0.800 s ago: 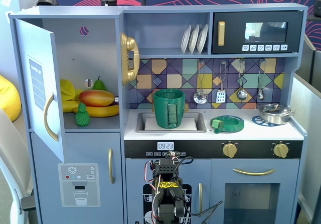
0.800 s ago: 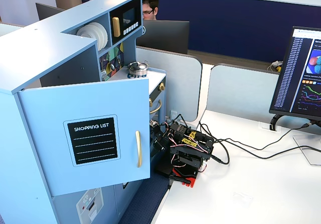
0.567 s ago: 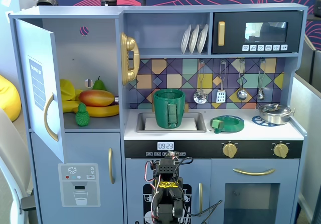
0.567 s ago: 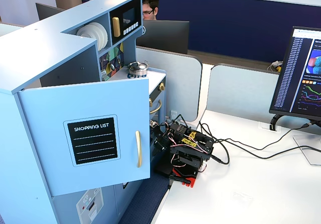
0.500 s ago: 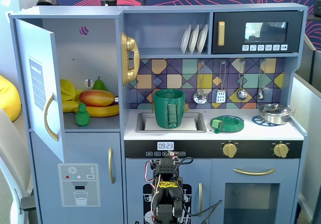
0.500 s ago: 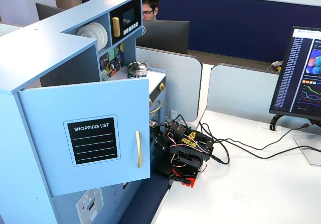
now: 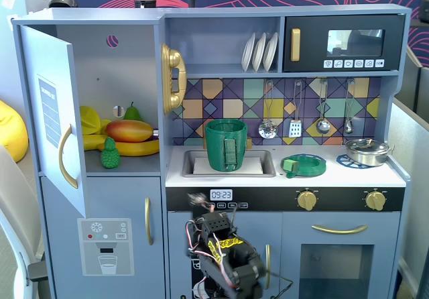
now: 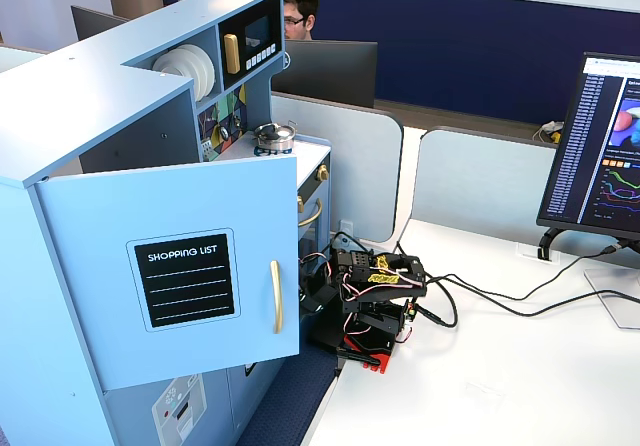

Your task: Pick up the green pineapple from the left cabinet and place it in the green recipient

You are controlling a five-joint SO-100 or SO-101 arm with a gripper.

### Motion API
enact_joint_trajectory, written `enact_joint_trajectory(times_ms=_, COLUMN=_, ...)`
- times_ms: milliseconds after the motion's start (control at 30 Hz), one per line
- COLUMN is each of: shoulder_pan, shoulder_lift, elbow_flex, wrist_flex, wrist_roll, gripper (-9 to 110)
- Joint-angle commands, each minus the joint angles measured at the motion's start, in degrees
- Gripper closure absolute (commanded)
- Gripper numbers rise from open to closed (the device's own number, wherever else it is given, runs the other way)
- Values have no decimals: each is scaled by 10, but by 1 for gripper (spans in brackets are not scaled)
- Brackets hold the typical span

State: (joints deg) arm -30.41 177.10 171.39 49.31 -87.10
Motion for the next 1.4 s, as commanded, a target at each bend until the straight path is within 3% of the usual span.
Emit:
enact_joint_trajectory(times_ms=0, shoulder_pan=-107, shoulder_lift=-86, elbow_flex=-100, wrist_flex=-183, wrist_roll=6, gripper=101)
enact_joint_trajectory(times_ms=133, shoulder_pan=-156, shoulder_lift=-162, elbow_flex=-198, wrist_flex=-225, wrist_roll=-37, gripper=97)
enact_joint_trajectory(times_ms=267, shoulder_pan=-176, shoulder_lift=-227, elbow_flex=-277, wrist_flex=-343, wrist_roll=-16, gripper=84)
enact_joint_trajectory(times_ms=467, shoulder_pan=-146, shoulder_lift=-338, elbow_flex=-384, wrist_flex=-419, wrist_roll=7, gripper=65)
enact_joint_trajectory(times_ms=667, shoulder_pan=-133, shoulder_lift=-442, elbow_flex=-456, wrist_flex=-514, wrist_roll=-5, gripper=64)
enact_joint_trajectory(times_ms=1367, shoulder_pan=-107, shoulder_lift=-709, elbow_flex=-660, wrist_flex=-600, wrist_roll=-76, gripper=51)
